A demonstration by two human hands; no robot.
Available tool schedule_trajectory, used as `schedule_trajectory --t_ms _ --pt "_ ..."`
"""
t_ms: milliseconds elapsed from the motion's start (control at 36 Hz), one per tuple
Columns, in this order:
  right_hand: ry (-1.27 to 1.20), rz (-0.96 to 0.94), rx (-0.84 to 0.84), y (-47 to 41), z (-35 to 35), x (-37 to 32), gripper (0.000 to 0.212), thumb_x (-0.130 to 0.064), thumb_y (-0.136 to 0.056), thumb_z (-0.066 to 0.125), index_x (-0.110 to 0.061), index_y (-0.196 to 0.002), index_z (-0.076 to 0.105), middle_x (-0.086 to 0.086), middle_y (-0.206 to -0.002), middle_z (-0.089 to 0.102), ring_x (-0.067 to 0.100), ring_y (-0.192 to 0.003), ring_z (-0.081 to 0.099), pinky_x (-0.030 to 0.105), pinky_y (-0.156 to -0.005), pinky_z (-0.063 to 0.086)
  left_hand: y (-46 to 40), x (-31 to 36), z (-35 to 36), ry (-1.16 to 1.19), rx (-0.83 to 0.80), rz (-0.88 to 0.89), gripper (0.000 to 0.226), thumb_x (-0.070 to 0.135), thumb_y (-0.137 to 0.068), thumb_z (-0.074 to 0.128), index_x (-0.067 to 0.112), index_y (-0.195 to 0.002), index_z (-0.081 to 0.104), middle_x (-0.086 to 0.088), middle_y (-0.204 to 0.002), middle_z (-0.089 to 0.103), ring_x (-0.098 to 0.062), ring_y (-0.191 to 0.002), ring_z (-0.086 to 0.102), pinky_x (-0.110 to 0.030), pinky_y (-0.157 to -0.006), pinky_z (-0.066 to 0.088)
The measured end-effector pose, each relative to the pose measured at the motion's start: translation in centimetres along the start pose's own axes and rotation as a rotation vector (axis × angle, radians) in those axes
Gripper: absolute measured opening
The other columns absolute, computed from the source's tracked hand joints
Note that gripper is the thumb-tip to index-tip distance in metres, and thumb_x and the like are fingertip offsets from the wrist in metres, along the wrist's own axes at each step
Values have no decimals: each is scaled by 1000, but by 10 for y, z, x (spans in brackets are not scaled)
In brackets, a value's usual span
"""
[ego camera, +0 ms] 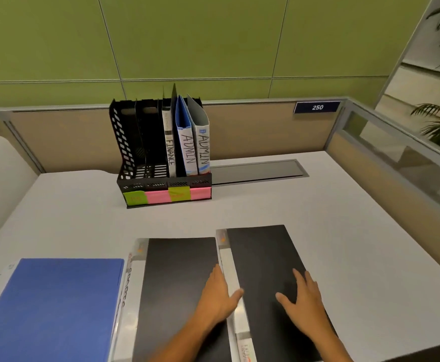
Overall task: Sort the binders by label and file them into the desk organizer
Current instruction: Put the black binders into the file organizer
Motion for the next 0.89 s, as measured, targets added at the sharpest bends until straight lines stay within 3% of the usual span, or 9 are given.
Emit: schedule_trajectory --t_ms 139,222,306,361,556,694,889 --pt "248 82 -109 7 21 23 110 -83 -78 51 -31 -159 -3 12 -167 -8 40 -153 0 52 -122 18 19 7 31 81 58 -101 77 45 -75 72 26 -139 33 3 -137 52 -18 -124 54 -41 -107 48" --pt "302 69 -171 11 29 27 107 -82 -80 48 -32 -159 -5 14 -167 -12 43 -152 -6 55 -122 10 23 15 43 161 49 -137 95 46 -77 74 20 -152 22 -4 -153 35 -24 -140 40 -47 -116 38" --pt "315 52 -185 13 31 32 102 -81 -83 43 -33 -159 -4 14 -166 -18 43 -151 -13 56 -122 3 27 24 49 259 51 -145 113 44 -78 77 24 -159 1 1 -165 14 -23 -150 23 -48 -122 29" --pt "319 46 -178 12 29 34 100 -82 -84 41 -34 -159 -4 13 -166 -19 42 -151 -14 56 -122 2 29 30 50 319 65 -151 112 41 -82 78 26 -159 -2 4 -167 8 -21 -152 19 -45 -123 25" --pt "149 1 -224 -2 15 42 94 -77 -86 46 -35 -159 4 10 -167 -13 40 -152 -11 57 -121 5 32 47 34 504 155 -154 81 40 -93 68 30 -156 17 7 -159 31 -23 -141 42 -44 -109 43" --pt "-110 -52 -277 -7 1 38 90 -70 -86 56 -38 -158 13 2 -169 -6 31 -154 -8 55 -121 11 33 64 22 659 181 -135 37 27 -98 63 30 -131 47 3 -136 58 -20 -111 65 -46 -95 56" --pt "-272 -81 -330 -1 -12 28 86 -67 -86 58 -41 -156 16 -3 -169 0 26 -155 3 52 -121 15 36 96 16 740 86 -74 40 24 -101 57 34 -134 38 3 -127 58 -24 -112 63 -49 -97 56"
Point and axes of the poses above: each hand's wrist, its own y-axis away from the middle knuckle, its own z-axis out of the palm, x = y × z, the point moved 5 cm from there along -y, towards the middle knuckle
